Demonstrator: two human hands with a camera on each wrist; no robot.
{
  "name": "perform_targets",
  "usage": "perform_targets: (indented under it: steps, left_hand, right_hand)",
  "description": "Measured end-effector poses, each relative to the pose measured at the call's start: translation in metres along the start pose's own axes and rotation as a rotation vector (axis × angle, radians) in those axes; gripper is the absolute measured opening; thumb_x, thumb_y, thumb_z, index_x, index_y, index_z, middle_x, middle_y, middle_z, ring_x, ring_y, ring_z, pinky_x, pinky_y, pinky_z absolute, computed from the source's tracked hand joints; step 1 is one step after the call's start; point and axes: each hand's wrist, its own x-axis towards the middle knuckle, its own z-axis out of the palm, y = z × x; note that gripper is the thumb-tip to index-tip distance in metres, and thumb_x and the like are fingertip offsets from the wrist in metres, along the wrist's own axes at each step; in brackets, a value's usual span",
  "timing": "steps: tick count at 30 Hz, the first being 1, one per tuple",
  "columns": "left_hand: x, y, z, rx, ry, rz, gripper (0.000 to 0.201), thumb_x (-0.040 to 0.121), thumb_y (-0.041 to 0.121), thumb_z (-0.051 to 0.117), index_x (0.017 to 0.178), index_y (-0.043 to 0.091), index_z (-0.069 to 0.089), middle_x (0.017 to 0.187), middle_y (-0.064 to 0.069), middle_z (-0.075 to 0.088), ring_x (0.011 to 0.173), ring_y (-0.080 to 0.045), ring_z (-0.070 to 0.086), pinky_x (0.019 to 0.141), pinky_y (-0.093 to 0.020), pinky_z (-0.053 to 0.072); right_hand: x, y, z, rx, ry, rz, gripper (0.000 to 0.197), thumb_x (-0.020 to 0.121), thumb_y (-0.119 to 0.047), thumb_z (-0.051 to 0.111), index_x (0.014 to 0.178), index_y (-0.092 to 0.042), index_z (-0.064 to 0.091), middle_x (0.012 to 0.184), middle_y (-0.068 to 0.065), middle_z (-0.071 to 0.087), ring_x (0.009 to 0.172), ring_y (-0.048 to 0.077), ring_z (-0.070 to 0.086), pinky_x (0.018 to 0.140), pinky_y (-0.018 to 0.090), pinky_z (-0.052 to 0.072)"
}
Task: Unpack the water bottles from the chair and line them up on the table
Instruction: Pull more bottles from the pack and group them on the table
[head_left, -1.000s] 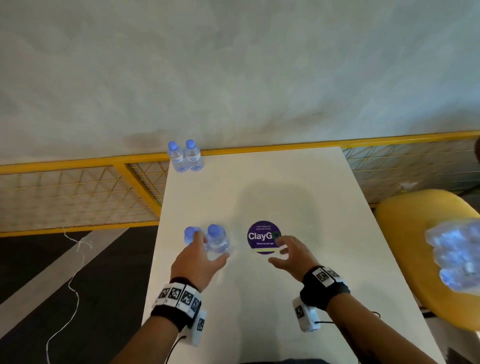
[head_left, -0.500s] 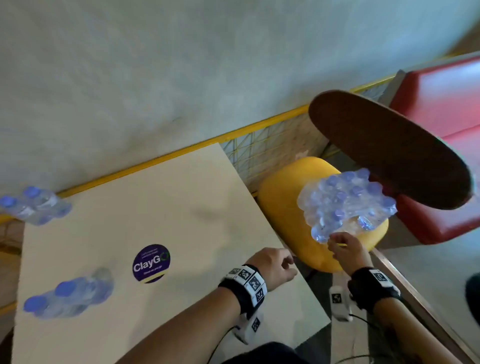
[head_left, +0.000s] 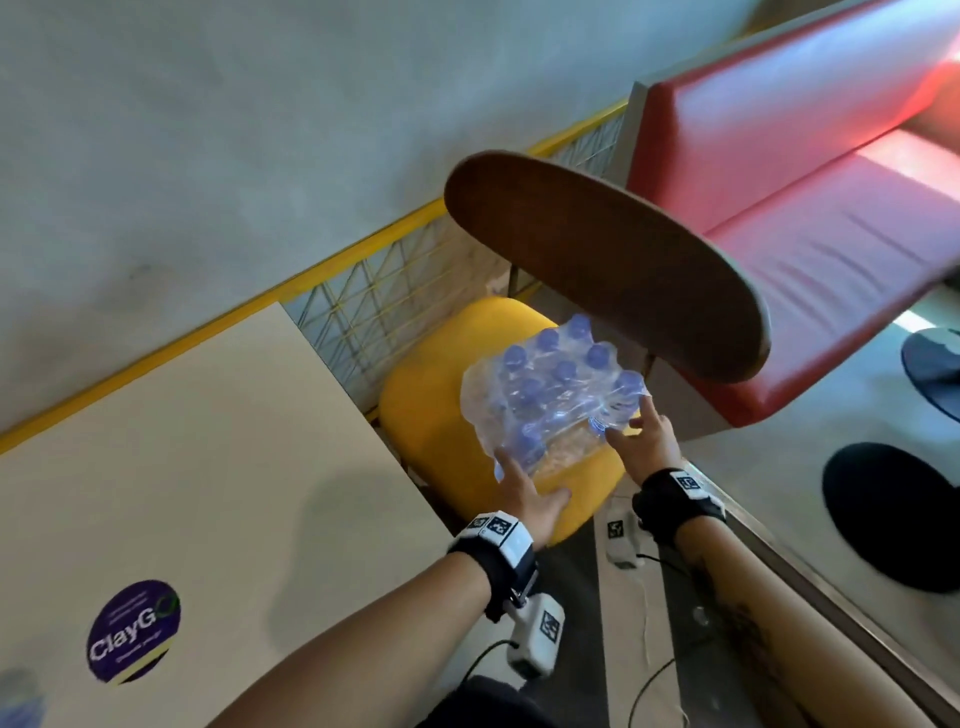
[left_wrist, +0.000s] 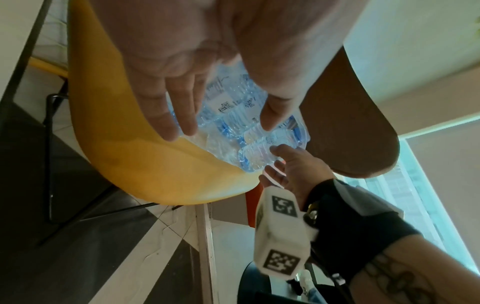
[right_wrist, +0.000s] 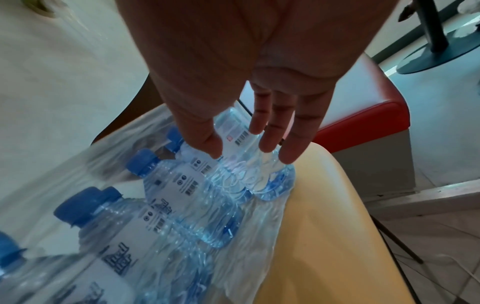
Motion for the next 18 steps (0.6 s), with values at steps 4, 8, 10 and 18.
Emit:
perform_targets:
  steps: [4,8,10,18]
  left_hand:
    - [0.01,0.006,0.002,-0.07,0.199,-0.088,0.112,0.084,0.064,0.066,0.162,0.011,0.005,0.153,-0.014,0.048,0.135,-0.038,0.054,0.115,-0.045,0.041]
    - [-0.01,0.019,0.017,-0.189,0.127,-0.106,0.062,0.096,0.049,0.063,0.138,0.01,0.041,0.139,-0.015,0.057,0.128,-0.035,0.058,0.108,-0.042,0.044]
    - [-0.008,0.024,0.027,-0.18,0.116,-0.115,0.077,0.096,0.045,0.061,0.154,0.007,0.029,0.152,-0.016,0.047,0.137,-0.036,0.05,0.114,-0.043,0.04]
    - [0.016,0.032,0.023,-0.232,0.187,-0.26,0.099,0.089,0.05,0.069,0.159,0.008,0.013,0.159,-0.019,0.036,0.14,-0.039,0.047,0.116,-0.046,0.04]
  right_hand:
    - [0.008,0.0,0.007,-0.013,-0.01,0.026,0.075,0.079,-0.036,0.08,0.138,-0.021,0.037,0.117,0.015,0.048,0.094,0.031,0.058,0.084,0.036,0.047]
    - [0.015,0.002,0.015,0.019,0.003,0.051,0.073,0.077,-0.036,0.082,0.131,-0.012,0.039,0.12,0.02,0.049,0.1,0.038,0.057,0.087,0.04,0.049]
    - [0.014,0.004,0.017,0.039,0.005,0.052,0.074,0.075,-0.038,0.082,0.13,-0.015,0.038,0.117,0.019,0.05,0.098,0.037,0.058,0.087,0.043,0.051]
    - [0.017,0.013,0.017,0.09,-0.029,0.027,0.067,0.073,-0.05,0.079,0.124,-0.03,0.039,0.112,0.009,0.056,0.093,0.026,0.062,0.083,0.046,0.056]
